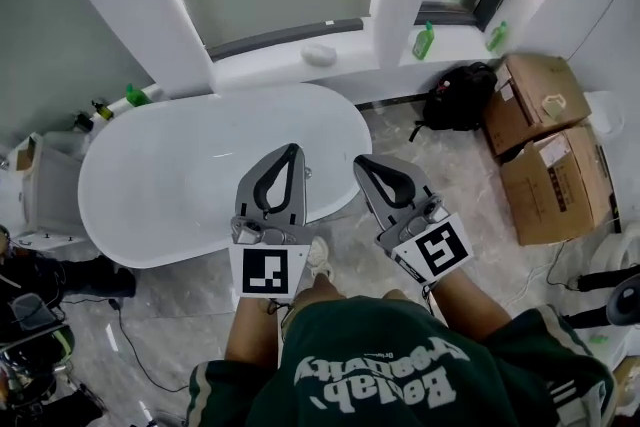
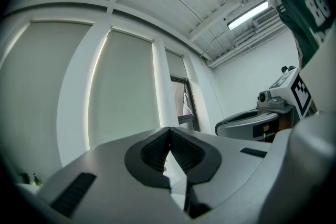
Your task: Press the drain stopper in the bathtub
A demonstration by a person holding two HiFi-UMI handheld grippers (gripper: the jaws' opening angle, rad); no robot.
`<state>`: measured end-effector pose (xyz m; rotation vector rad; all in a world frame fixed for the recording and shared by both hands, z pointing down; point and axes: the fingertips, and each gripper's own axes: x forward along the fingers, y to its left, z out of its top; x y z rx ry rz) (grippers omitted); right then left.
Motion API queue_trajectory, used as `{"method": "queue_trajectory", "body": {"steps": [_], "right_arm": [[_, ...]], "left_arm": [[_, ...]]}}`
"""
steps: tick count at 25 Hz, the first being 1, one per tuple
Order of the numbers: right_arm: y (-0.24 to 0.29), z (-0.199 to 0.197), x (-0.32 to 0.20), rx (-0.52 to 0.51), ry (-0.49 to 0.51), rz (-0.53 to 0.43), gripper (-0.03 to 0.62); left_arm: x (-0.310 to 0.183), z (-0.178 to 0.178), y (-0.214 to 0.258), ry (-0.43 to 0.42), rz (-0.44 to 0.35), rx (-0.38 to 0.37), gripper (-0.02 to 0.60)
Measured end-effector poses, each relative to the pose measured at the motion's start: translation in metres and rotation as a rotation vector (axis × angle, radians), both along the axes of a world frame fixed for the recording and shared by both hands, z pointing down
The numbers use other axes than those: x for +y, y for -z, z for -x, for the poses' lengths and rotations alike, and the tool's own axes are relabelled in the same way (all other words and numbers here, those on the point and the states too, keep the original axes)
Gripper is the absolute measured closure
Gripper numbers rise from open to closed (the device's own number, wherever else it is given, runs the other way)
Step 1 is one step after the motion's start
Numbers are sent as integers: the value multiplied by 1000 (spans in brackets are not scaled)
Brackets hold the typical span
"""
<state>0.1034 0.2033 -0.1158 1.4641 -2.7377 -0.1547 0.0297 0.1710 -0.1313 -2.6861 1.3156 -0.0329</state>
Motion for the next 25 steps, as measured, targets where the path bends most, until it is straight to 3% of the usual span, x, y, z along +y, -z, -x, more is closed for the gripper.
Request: {"method": "queue_trajectory", "body": {"steps": [13, 25], "right_arm": [[-25, 37, -92, 65, -6, 62, 579], [-34, 45, -163, 39, -59, 48, 579]], "left_arm": [[-99, 22, -29, -47, 39, 1, 575], [-171, 25, -42, -80, 71, 8, 575]]}}
